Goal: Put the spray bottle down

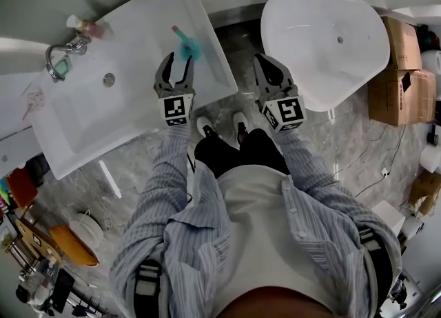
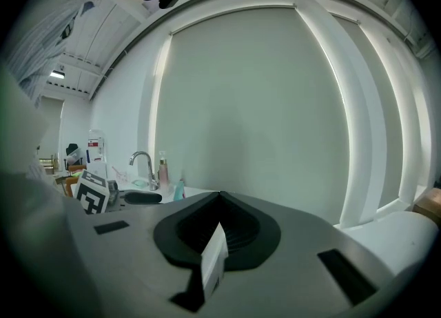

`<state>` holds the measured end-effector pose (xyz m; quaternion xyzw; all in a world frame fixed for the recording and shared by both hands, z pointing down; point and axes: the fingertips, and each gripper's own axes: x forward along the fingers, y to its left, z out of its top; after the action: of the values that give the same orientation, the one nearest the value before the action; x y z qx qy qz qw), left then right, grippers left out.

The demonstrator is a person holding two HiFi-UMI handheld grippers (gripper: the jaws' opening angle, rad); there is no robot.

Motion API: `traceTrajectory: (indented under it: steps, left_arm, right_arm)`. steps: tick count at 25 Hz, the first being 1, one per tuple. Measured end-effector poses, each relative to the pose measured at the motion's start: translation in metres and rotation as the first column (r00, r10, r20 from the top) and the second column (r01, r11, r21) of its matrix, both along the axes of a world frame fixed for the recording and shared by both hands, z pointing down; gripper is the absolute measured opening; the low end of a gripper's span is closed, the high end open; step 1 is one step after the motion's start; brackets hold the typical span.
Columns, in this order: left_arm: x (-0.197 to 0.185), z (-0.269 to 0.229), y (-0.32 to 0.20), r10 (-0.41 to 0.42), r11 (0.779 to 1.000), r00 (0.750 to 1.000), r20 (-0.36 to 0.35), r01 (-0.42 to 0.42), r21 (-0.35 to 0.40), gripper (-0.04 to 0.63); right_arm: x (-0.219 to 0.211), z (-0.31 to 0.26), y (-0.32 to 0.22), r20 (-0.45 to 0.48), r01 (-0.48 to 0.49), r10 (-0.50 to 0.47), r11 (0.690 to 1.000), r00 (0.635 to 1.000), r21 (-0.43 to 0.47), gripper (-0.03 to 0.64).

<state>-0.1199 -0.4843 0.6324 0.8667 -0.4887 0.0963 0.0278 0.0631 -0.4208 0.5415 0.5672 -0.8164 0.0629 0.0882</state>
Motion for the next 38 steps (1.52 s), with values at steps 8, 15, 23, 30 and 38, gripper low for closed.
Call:
traceTrajectory:
  steps: [8,15,23,30,38]
  left_arm:
    - [-0.03,-0.066,0.035,-0.066,0.995,0.997,-0.043,0.069,0.072,0.17]
    - [-0.052,-0.122,0.057,-0.12,0.982,0.989,-0.083,0.13,0.135,0.144]
    - [-0.087,-0.159,0.075,-0.212,0.961,0.971,-0.112,0.228,0.16,0.064]
    - [-0.111,-0.173,0.092,-0.305,0.931,0.942,-0.14,0.326,0.162,0.002]
    - [-0.115,-0.183,0.097,-0.319,0.923,0.935,-0.153,0.343,0.173,0.002]
  right_arm:
    - [-0.01,-0.031,0.009,0.016,0.04,-0.041,0.998,0.999,0.046,0.015]
    - [-0.019,-0.058,0.012,0.033,0.072,-0.075,0.994,0.997,0.087,0.015]
    - [-0.034,-0.08,0.021,0.061,0.113,-0.12,0.988,0.991,0.107,0.015]
    - [-0.048,-0.085,0.028,0.096,0.129,-0.14,0.985,0.985,0.114,0.015]
    - [-0.046,-0.09,0.024,0.09,0.097,-0.108,0.988,0.99,0.119,0.014]
